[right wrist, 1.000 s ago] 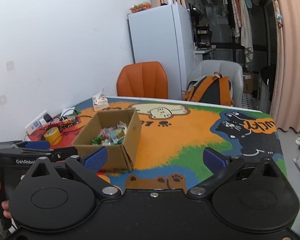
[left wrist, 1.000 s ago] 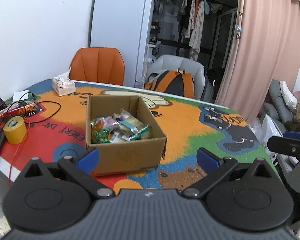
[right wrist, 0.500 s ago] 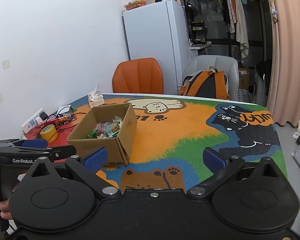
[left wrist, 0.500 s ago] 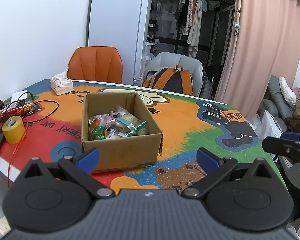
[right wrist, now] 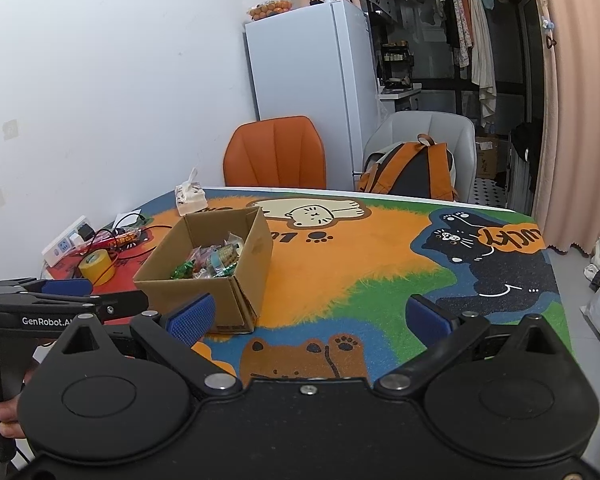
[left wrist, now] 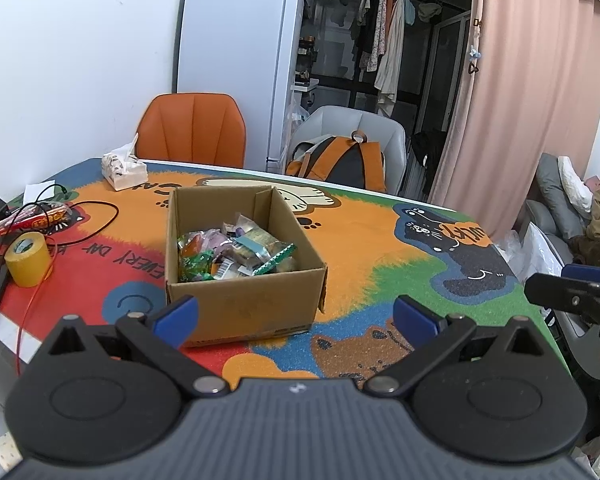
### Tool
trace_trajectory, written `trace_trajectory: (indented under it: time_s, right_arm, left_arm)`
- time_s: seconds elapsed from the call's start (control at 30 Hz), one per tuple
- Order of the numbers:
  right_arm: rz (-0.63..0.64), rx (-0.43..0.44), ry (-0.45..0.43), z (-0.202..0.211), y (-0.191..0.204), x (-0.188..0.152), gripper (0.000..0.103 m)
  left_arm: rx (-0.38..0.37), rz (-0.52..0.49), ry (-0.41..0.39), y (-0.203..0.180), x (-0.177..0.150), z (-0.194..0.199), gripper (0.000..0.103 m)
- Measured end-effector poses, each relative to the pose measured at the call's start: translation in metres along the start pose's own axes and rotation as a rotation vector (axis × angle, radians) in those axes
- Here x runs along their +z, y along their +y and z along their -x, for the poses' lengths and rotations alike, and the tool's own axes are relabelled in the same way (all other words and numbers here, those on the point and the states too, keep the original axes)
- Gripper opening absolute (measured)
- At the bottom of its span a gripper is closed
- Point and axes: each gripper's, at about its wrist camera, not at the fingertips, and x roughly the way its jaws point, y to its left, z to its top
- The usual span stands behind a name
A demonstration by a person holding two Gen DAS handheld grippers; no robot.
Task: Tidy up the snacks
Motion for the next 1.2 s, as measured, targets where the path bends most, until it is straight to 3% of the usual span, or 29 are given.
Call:
trace_trajectory:
  time_s: [1.2]
  right_arm:
    - [0.007,0.001,0.001,-0.0002,0.0023,0.0000,0.103]
  left_arm:
    - [-0.008,-0.001,-0.003,-0.0014,0.0030,0.0046,0.103]
